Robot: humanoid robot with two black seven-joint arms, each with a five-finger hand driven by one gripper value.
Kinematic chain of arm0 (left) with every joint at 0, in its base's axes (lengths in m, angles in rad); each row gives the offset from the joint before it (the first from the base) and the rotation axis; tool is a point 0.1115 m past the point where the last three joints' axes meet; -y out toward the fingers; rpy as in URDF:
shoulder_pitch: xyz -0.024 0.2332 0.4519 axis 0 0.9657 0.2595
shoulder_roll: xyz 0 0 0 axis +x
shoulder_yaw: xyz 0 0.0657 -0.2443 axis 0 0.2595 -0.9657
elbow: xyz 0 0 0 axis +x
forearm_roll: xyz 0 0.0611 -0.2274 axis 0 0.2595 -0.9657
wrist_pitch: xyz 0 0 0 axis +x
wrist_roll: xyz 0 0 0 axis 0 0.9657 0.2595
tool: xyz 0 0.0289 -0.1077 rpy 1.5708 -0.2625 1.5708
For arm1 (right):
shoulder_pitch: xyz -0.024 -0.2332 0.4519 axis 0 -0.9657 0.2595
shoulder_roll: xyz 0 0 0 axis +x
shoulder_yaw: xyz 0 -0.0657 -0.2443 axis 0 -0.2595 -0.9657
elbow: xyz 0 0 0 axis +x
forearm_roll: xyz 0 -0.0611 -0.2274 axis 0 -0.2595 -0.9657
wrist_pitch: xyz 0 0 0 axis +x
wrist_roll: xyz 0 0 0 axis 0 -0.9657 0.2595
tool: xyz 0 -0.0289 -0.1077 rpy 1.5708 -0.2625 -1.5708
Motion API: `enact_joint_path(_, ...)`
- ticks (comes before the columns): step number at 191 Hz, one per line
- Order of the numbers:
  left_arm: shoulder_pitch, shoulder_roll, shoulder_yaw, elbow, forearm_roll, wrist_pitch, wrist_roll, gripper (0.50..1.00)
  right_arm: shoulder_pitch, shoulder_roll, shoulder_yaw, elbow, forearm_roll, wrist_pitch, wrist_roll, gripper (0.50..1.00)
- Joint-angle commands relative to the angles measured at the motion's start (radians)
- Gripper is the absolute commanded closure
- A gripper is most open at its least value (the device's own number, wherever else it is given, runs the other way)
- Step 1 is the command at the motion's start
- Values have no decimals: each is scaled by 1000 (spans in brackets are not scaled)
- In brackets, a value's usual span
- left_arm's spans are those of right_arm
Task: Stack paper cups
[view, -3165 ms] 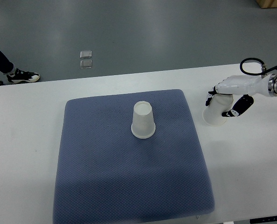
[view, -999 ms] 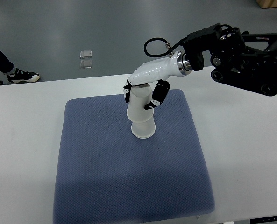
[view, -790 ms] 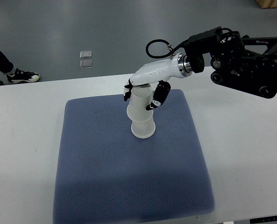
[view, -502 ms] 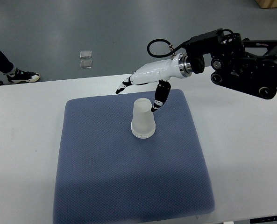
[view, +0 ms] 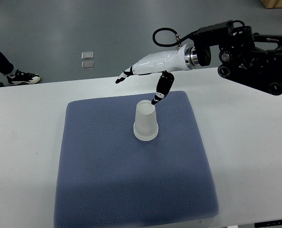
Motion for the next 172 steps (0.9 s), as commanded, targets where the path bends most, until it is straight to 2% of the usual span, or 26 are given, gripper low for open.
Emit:
enact_joint_path(1,-1,0,0,0,-1,0,0,500,-10,1,95,-55,6,-7,0,587)
enact_joint_path(34,1,0,0,0,-1,0,0,500,-102,15,266,-171,242,-11,0,587)
enact_joint_path(67,1,0,0,0,-1,0,0,500,-126,22,280,-286,524,-77,0,587)
enact_joint_path(95,1,0,0,0,0,0,0,500,-162,39,283,-357,776,-102,0,587)
enact_joint_path(172,-1,0,0,0,0,0,0,500,-242,111,280,-372,1304,-300,-2,587)
